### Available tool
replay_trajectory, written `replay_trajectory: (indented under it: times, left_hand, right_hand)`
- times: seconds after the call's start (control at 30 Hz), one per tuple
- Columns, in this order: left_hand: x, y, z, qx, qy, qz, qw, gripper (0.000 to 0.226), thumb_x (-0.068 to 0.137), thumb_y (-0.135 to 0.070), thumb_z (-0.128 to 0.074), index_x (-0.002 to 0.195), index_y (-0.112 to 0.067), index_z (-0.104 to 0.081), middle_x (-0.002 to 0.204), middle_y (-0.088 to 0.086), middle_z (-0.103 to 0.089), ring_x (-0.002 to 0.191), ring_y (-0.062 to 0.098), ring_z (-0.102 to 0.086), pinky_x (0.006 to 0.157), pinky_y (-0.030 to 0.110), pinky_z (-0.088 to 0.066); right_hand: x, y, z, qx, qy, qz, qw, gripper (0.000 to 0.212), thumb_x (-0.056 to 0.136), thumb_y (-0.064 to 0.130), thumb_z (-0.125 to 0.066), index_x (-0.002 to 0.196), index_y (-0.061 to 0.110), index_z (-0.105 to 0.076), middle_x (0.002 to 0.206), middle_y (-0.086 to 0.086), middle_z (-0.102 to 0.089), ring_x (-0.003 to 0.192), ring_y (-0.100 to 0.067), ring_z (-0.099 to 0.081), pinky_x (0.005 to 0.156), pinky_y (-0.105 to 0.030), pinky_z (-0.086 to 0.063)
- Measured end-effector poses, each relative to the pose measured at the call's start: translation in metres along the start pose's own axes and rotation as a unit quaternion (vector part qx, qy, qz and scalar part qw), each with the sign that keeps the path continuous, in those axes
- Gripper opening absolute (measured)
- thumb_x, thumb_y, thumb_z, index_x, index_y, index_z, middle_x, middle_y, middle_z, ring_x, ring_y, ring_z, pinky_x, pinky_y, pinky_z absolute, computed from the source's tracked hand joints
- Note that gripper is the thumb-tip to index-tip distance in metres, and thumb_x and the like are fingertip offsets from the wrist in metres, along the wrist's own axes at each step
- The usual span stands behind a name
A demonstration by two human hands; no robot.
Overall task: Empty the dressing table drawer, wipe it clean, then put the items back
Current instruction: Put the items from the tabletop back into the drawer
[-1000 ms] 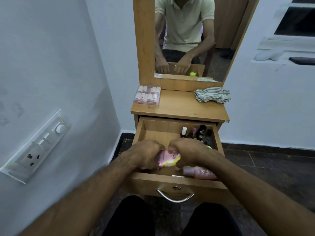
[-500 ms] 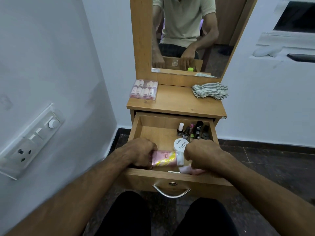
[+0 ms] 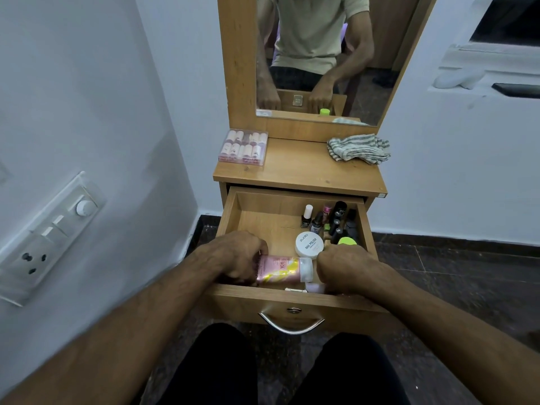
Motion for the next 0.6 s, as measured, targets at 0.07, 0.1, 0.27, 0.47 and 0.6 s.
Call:
replay_trajectory:
  times: [0.07, 0.1, 0.27, 0.47, 0.6]
  left_hand:
    - [0.001, -0.001, 0.0, 0.003, 0.007, 0.001, 1.0, 0.057, 0.078, -0.027, -0.083, 0.129, -0.028, -0.058, 0.117, -0.006, -0.063, 0.096, 0.011, -0.06, 0.081, 0.027, -0.053]
    - [0.002, -0.001, 0.0, 0.011, 0.008, 0.0, 1.0, 0.057, 0.078, -0.026, -0.083, 0.128, -0.028, -0.058, 0.117, -0.006, -0.062, 0.097, 0.011, -0.058, 0.079, 0.026, -0.049]
    - [0.006, -0.003, -0.001, 0.045, 0.013, -0.001, 0.999, 0.061, 0.075, -0.026, -0.084, 0.13, -0.027, -0.056, 0.12, -0.004, -0.061, 0.099, 0.014, -0.053, 0.081, 0.029, -0.046]
    - [0.005, -0.006, -0.002, 0.075, 0.022, 0.003, 0.997, 0.062, 0.075, -0.026, -0.084, 0.129, -0.028, -0.055, 0.113, -0.005, -0.058, 0.097, 0.015, -0.055, 0.082, 0.033, -0.052]
    - [0.004, -0.005, -0.002, 0.073, 0.023, 0.008, 0.997, 0.06, 0.075, -0.025, -0.084, 0.128, -0.028, -0.054, 0.114, -0.004, -0.059, 0.097, 0.016, -0.056, 0.084, 0.036, -0.054]
  right_hand:
    - [0.001, -0.001, 0.0, 0.0, -0.003, 0.002, 1.0, 0.044, 0.093, 0.057, -0.063, 0.092, 0.013, -0.062, 0.072, -0.001, -0.049, 0.068, -0.016, -0.053, 0.06, -0.027, -0.045]
    - [0.001, -0.001, -0.001, 0.003, -0.002, 0.001, 1.0, 0.043, 0.093, 0.055, -0.065, 0.095, 0.012, -0.064, 0.073, 0.0, -0.05, 0.07, -0.017, -0.054, 0.06, -0.028, -0.046]
    - [0.003, -0.007, 0.006, 0.017, 0.014, -0.018, 1.0, 0.049, 0.083, 0.041, -0.081, 0.122, 0.014, -0.067, 0.112, -0.006, -0.07, 0.076, -0.015, -0.056, 0.061, -0.027, -0.047]
    - [0.006, -0.003, 0.009, 0.036, 0.034, -0.025, 0.998, 0.041, 0.08, 0.039, -0.083, 0.106, 0.009, -0.071, 0.078, 0.0, -0.063, 0.068, -0.012, -0.064, 0.064, -0.028, -0.057]
    - [0.01, 0.002, 0.004, 0.002, 0.031, -0.034, 0.999, 0.056, 0.081, 0.041, -0.082, 0.125, 0.011, -0.064, 0.11, -0.01, -0.071, 0.094, -0.019, -0.067, 0.076, -0.032, -0.057]
Point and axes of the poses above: each hand's wrist, its own x-axis towards the middle knuckle, its own z-axis out of the back of the hand, y = z × x, the point moved 7 cm from there along x, towards the middle knuckle
